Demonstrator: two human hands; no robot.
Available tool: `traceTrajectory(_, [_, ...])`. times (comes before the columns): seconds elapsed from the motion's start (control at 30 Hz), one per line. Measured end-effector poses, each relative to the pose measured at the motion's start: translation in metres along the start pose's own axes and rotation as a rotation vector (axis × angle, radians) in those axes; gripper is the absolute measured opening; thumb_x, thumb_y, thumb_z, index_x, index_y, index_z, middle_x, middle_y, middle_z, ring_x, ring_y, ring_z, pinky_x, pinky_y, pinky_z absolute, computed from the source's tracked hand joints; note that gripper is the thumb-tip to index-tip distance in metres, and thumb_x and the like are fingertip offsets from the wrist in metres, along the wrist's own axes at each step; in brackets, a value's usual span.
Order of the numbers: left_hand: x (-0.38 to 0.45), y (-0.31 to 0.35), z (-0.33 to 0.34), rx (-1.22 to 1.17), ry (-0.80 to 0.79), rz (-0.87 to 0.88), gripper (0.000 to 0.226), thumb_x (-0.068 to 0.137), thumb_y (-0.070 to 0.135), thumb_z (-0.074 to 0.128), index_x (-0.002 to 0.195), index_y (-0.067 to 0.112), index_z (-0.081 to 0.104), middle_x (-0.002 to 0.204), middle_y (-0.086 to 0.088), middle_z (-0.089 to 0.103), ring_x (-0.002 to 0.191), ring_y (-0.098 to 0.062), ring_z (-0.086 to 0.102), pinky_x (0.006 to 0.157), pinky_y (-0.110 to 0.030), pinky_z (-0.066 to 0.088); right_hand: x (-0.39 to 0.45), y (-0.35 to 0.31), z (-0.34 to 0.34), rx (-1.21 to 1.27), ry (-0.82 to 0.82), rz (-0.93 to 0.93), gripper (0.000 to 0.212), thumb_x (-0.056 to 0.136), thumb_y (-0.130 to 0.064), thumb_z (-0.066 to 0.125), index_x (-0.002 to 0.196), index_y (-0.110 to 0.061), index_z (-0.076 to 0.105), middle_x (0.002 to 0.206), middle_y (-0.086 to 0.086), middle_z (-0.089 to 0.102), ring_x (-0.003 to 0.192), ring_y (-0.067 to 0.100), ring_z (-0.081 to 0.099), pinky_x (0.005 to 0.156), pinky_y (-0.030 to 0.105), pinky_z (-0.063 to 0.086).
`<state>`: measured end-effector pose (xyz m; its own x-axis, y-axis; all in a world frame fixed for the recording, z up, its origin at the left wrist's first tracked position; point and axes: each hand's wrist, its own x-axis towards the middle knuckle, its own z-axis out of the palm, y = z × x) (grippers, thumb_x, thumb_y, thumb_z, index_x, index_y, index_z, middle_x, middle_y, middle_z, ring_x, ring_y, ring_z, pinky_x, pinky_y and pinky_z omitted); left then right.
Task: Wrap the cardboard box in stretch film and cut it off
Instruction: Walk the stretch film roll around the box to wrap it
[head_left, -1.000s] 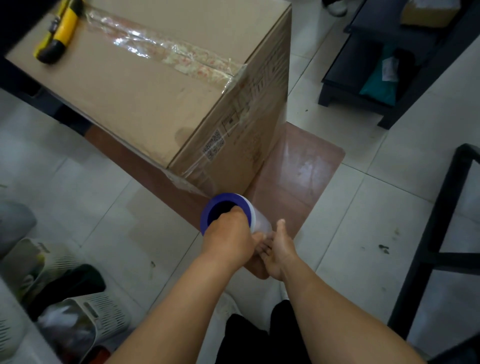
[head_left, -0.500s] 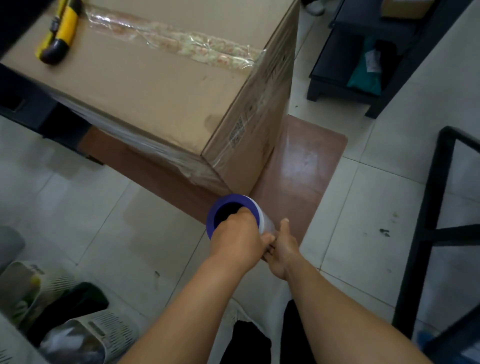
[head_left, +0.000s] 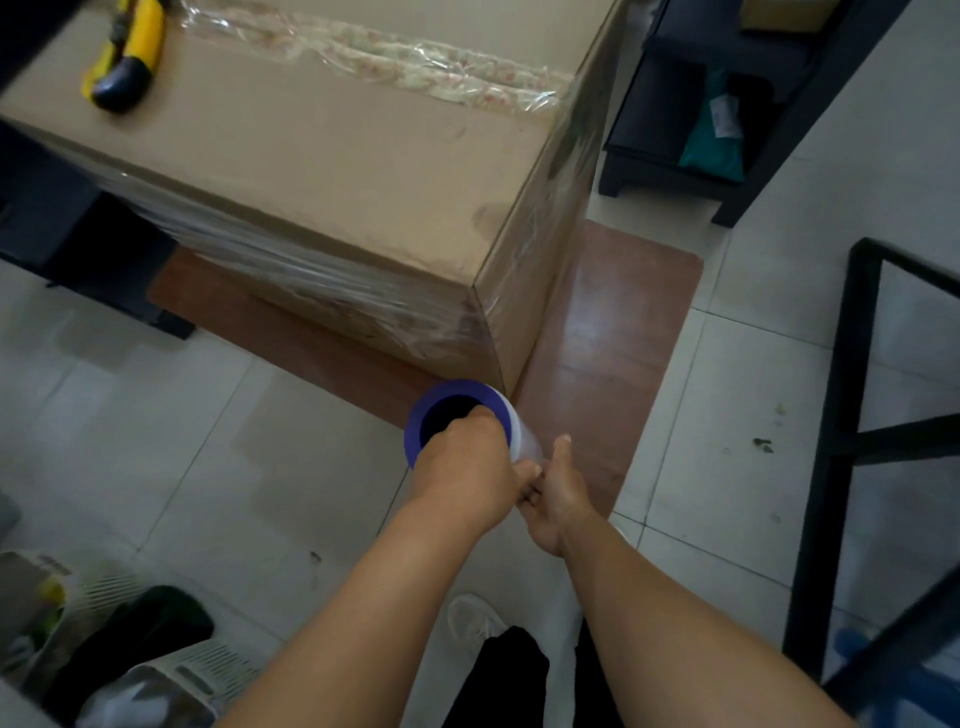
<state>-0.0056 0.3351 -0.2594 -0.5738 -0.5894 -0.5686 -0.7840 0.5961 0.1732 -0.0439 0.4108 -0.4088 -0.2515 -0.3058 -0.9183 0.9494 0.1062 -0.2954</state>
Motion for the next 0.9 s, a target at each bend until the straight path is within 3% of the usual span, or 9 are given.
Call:
traceTrajectory(0.1, [0.001, -0.008, -0.001, 0.009, -0.013, 0.016, 0.048, 0.084, 0.046, 0.064, 0.11, 0.007, 0.05, 0.108, -0.01, 0.063, 0.098, -0.027, 0.061, 0.07, -0.031, 0.042, -0.001, 0.005, 0.006, 0.013, 0.031, -0.012, 0.06, 0.1, -0.056, 0.021, 0.077, -0.012, 0.054, 0.039, -0.002, 0.056, 0.055, 0.013, 0.05, 0.066, 0.025, 0.047])
traceTrajectory(0.27, [0.002, -0.02, -0.004, 0.034, -0.026, 0.042, 0.052, 0.084, 0.047, 0.065, 0.112, 0.006, 0.051, 0.111, -0.011, 0.063, 0.101, -0.028, 0.061, 0.076, -0.032, 0.045, 0.0, 0.018, 0.015, 0.054, 0.016, -0.025, 0.061, 0.099, -0.058, 0.022, 0.091, -0.009, 0.058, 0.049, -0.001, 0.06, 0.061, 0.013, 0.051, 0.082, 0.028, 0.049])
traceTrajectory(0.4, [0.003, -0.028, -0.01, 0.048, -0.04, 0.023, 0.052, 0.084, 0.047, 0.065, 0.111, 0.006, 0.051, 0.11, -0.012, 0.064, 0.1, -0.029, 0.062, 0.075, -0.032, 0.045, 0.002, 0.024, 0.023, 0.062, 0.02, -0.021, 0.063, 0.1, -0.056, 0.021, 0.072, -0.01, 0.052, 0.04, -0.002, 0.051, 0.054, 0.014, 0.044, 0.062, 0.025, 0.043])
traceTrajectory(0.53, [0.004, -0.032, -0.014, 0.063, -0.062, 0.02, 0.055, 0.083, 0.048, 0.064, 0.113, 0.004, 0.049, 0.111, -0.013, 0.064, 0.101, -0.029, 0.061, 0.075, -0.033, 0.045, 0.007, 0.025, 0.028, 0.06, 0.03, 0.011, 0.064, 0.099, -0.058, 0.022, 0.064, -0.01, 0.047, 0.046, 0.002, 0.046, 0.054, 0.016, 0.043, 0.065, 0.027, 0.045])
traceTrajectory(0.6, [0.005, -0.033, -0.015, 0.08, -0.064, 0.028, 0.055, 0.083, 0.049, 0.064, 0.113, 0.005, 0.049, 0.112, -0.013, 0.063, 0.102, -0.03, 0.061, 0.077, -0.033, 0.045, 0.01, 0.026, 0.029, 0.068, 0.024, 0.016, 0.065, 0.098, -0.06, 0.021, 0.069, -0.01, 0.049, 0.053, 0.004, 0.045, 0.056, 0.017, 0.044, 0.066, 0.028, 0.047])
traceTrajectory(0.7, [0.006, -0.034, -0.016, 0.116, -0.062, 0.064, 0.054, 0.084, 0.049, 0.064, 0.112, 0.005, 0.048, 0.113, -0.013, 0.062, 0.103, -0.03, 0.06, 0.077, -0.033, 0.044, 0.018, 0.029, 0.027, 0.091, 0.029, 0.039, 0.073, 0.097, -0.062, 0.022, 0.093, -0.001, 0.062, 0.059, 0.006, 0.054, 0.061, 0.019, 0.054, 0.076, 0.032, 0.052])
traceTrajectory(0.8, [0.007, -0.037, -0.017, 0.151, -0.062, 0.117, 0.054, 0.084, 0.049, 0.062, 0.113, 0.006, 0.048, 0.113, -0.012, 0.061, 0.102, -0.03, 0.06, 0.074, -0.032, 0.043, 0.022, 0.032, 0.031, 0.125, 0.015, 0.046, 0.082, 0.095, -0.066, 0.022, 0.116, 0.002, 0.063, 0.073, 0.012, 0.063, 0.082, 0.032, 0.064, 0.09, 0.037, 0.052])
traceTrajectory(0.83, [0.008, -0.038, -0.018, 0.166, -0.061, 0.136, 0.054, 0.085, 0.05, 0.062, 0.113, 0.006, 0.048, 0.113, -0.012, 0.061, 0.101, -0.029, 0.06, 0.072, -0.031, 0.042, 0.023, 0.035, 0.033, 0.13, 0.012, 0.044, 0.082, 0.094, -0.067, 0.021, 0.115, 0.001, 0.063, 0.07, 0.011, 0.065, 0.084, 0.033, 0.064, 0.092, 0.038, 0.051])
traceTrajectory(0.9, [0.01, -0.043, -0.02, 0.198, -0.064, 0.175, 0.055, 0.084, 0.051, 0.062, 0.114, 0.006, 0.047, 0.113, -0.012, 0.061, 0.101, -0.029, 0.061, 0.072, -0.032, 0.042, 0.023, 0.039, 0.037, 0.161, 0.031, 0.036, 0.081, 0.094, -0.068, 0.018, 0.108, -0.002, 0.063, 0.052, 0.006, 0.062, 0.07, 0.025, 0.059, 0.092, 0.039, 0.051])
